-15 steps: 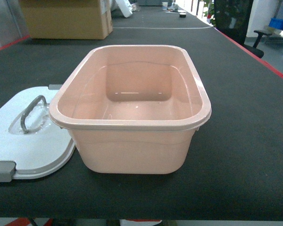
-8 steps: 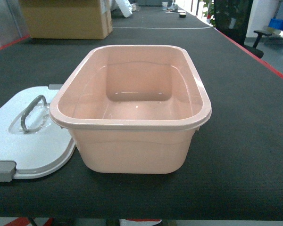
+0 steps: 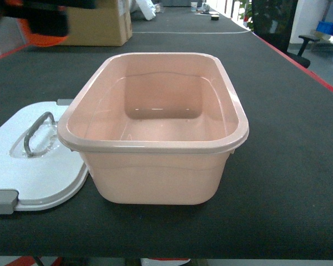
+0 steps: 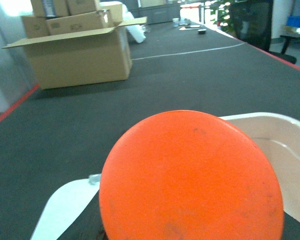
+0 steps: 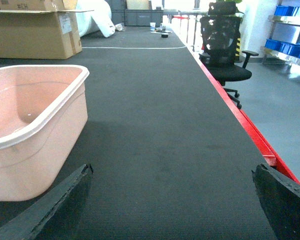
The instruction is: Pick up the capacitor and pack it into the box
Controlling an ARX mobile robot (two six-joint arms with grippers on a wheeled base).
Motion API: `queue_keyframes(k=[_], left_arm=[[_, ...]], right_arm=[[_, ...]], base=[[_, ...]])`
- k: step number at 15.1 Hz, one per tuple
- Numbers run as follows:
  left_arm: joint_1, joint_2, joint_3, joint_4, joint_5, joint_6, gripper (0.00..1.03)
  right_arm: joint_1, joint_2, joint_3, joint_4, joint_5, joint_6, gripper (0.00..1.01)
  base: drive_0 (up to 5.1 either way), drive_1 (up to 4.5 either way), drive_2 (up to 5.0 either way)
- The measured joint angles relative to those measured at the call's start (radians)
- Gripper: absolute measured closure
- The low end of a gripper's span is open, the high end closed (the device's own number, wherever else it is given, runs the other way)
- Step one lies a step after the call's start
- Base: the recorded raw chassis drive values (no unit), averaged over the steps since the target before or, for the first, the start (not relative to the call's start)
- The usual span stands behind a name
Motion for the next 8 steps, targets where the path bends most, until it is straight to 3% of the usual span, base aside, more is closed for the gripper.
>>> queue_keyframes(k=[3,5,6,8], left_arm=[[-0.063,0.178,0.154,0.013,0.028,-0.016,0.59],[-0.069,0.266,0.209,0.031,0.013,-0.016,0.40],[-0.061,0.264,0.208,0.038,-0.006,-0.016,0.26],[-0.004,0.177,0.131,0.047,-0.013,-0.021,0.04]], right_arm=[[0.000,0.000,0.000,0.000,0.000,0.000,0.03],[0.000,0.000,0.000,0.000,0.000,0.000,0.03],[0.000,0.000,0.000,0.000,0.000,0.000,0.03],[0.000,0.000,0.000,0.000,0.000,0.000,0.03]], base=[[0.0,0.00,0.0],[0.0,0.00,0.0],[0.0,0.00,0.0],[0.0,0.00,0.0]])
